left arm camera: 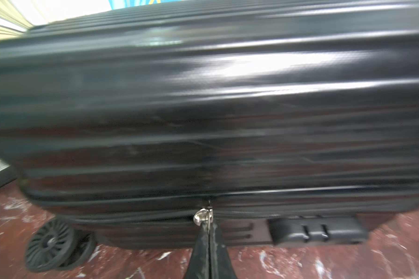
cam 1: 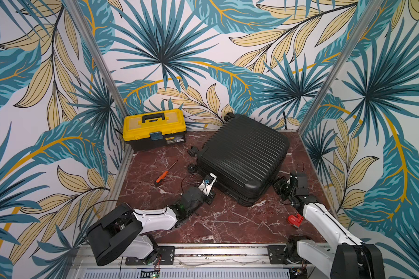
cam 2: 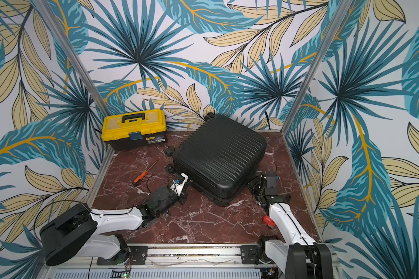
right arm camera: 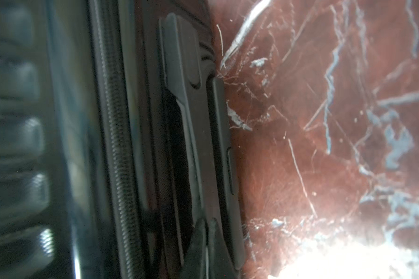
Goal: Open the suitcase zippers
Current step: Unzip the zipper on the suitcase.
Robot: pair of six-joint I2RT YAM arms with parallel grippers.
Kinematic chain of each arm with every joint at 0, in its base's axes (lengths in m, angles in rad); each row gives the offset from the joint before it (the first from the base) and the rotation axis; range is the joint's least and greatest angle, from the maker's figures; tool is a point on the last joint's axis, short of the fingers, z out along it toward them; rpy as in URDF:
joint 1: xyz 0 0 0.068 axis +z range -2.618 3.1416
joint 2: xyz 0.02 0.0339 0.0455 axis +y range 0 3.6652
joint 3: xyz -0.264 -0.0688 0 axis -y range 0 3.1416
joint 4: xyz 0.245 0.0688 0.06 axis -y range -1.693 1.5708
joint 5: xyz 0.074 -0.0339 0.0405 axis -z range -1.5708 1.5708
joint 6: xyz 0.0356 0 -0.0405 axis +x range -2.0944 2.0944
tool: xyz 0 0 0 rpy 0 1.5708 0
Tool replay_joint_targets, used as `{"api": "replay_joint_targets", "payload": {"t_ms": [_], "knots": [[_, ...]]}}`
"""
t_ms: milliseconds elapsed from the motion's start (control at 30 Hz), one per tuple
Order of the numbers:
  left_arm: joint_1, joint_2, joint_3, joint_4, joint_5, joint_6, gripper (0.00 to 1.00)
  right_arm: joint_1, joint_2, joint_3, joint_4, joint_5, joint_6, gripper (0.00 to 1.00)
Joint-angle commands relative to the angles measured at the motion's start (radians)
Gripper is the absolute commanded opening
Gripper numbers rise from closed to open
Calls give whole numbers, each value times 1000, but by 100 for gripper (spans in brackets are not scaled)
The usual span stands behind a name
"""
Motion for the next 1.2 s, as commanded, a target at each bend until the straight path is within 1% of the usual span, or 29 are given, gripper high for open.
{"api": "replay_joint_targets", "payload": {"t_ms": [0, 133, 267, 400, 467, 500, 533, 567, 600, 633, 667, 733, 800, 833, 900, 967, 1067, 1167], "knots": [[-74, -56, -26, 39, 111, -9, 0, 47, -29, -35, -48, -17, 129, 0], [-133, -83, -61, 38, 115, -53, 0, 90, -66, -44, -49, 58, 181, 0], [-205, -78, -64, 38, 102, -72, 0, 155, -59, -35, -39, 113, 205, 0], [-234, -41, -23, 40, 105, -76, 0, 245, -32, -14, -22, 158, 209, 0], [-237, -33, -9, 38, 87, -71, 0, 276, -17, 11, -57, 163, 180, 0], [-236, -35, -10, 39, 65, -68, 0, 278, -21, 21, -89, 163, 162, 8], [-236, -41, -16, 39, 37, -63, 0, 278, -41, 27, -126, 174, 141, 19], [-236, -51, -24, 39, 20, -55, 0, 278, -73, 33, -205, 196, 115, 29], [-235, -60, -30, 38, 13, -45, 0, 278, -102, 40, -253, 217, 84, 37], [-234, -69, -39, 38, 1, -40, 0, 278, -136, 49, -301, 242, 46, 43], [-232, -76, -47, 39, -8, -38, 0, 271, -163, 57, -340, 252, 14, 45], [-230, -85, -58, 38, -12, -37, 0, 238, -186, 78, -401, 230, -46, 46], [-226, -89, -65, 38, -16, -38, 0, 202, -172, 107, -449, 195, -101, 46], [-226, -90, -69, 38, -16, -38, 0, 182, -156, 115, -445, 158, -127, 46], [-225, -91, -72, 38, -16, -39, 0, 145, -86, 130, -384, 16, -181, 46], [-223, -92, -77, 38, -17, -36, 0, 134, 15, 192, -406, -53, -234, 47], [-214, -103, -86, 38, -20, -37, 0, 117, 98, 249, -415, -79, -265, 47], [-207, -123, -97, 38, -20, -37, 0, 95, 100, 232, -332, -84, -247, 46]]}}
